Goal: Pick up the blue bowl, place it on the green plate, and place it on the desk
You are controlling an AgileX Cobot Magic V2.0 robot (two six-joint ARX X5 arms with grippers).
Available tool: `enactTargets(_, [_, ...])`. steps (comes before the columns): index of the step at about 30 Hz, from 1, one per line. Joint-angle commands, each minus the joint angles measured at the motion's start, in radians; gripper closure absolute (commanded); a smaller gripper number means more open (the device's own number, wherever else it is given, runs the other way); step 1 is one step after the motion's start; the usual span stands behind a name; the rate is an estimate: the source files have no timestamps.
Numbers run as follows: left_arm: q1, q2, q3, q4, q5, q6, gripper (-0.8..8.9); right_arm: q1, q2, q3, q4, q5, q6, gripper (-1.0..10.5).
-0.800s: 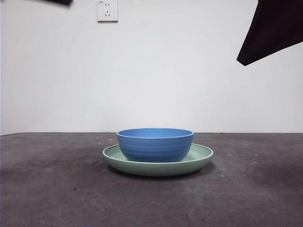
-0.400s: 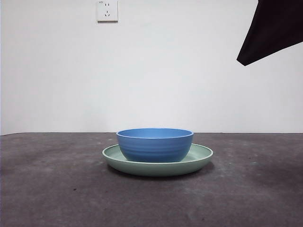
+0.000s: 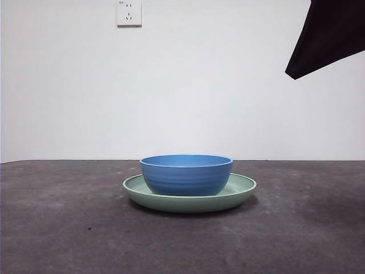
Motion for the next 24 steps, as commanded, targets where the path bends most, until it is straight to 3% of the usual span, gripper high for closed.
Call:
enactTargets(1, [0.002,-0.047,-0.070,0.011,-0.002,0.011,7.98,0.007,0.005,0.011,0.010,0.000,0.003,9.3])
enactTargets(12, [0.002,-0.170,-0.235,0.001,-0.001,0.008,7.98,0.007,0.005,0.011,0.010,0.000,0.003,9.3])
enactTargets(24, [0.002,-0.218,-0.295,-0.134,-0.002,-0.016,7.98,0.007,0.005,0.011,0.010,0.000,0.003,9.3])
